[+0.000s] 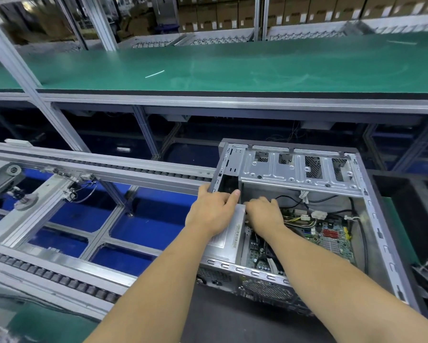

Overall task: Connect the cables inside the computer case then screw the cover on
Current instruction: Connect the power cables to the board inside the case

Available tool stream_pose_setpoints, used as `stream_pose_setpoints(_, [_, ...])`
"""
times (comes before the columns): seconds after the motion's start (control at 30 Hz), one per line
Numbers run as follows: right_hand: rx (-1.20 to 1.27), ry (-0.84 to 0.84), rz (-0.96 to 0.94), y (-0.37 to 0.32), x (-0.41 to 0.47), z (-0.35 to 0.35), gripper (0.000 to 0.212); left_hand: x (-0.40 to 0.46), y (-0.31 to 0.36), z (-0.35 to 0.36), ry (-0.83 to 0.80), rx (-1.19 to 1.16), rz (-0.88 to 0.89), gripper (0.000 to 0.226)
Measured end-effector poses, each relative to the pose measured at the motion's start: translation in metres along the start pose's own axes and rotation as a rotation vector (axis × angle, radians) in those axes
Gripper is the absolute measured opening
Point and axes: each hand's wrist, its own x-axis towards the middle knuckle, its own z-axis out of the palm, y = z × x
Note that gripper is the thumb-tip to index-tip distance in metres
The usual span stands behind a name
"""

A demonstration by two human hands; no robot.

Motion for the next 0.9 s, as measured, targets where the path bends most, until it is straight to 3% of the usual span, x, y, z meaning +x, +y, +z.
stream_pose_setpoints(0.13, [0.082, -0.039, -0.006, 0.007, 0.005, 0.0, 0.016, 0.0, 0.0, -0.001, -0.011, -0.01, -0.004, 0.057])
stream_pose_setpoints(0.27, [0.183, -0.099, -0.029, 0.018, 0.004, -0.005, 0.036, -0.002, 0.003, -0.002, -0.016, 0.037, 0.002, 0.052])
stream_pose_setpoints(0.47, [0.464, 0.066, 0.111, 0.064, -0.016, -0.02, 0.033, -0.002, 0.004, 0.0, -0.02, 0.09, -0.002, 0.055])
stream_pose_setpoints(0.57, [0.291, 0.082, 0.206, 0.093, -0.033, -0.029, 0.033, -0.001, 0.004, 0.001, 0.003, 0.117, 0.018, 0.054])
stream_pose_setpoints(0.7, [-0.035, -0.127, 0.239, 0.114, -0.055, -0.027, 0.042, -0.003, 0.006, 0.002, 0.037, 0.116, 0.054, 0.05])
stream_pose_setpoints(0.9, [0.026, -0.145, 0.231, 0.127, -0.077, -0.002, 0.067, -0.001, 0.006, 0.004, 0.025, 0.117, 0.095, 0.051])
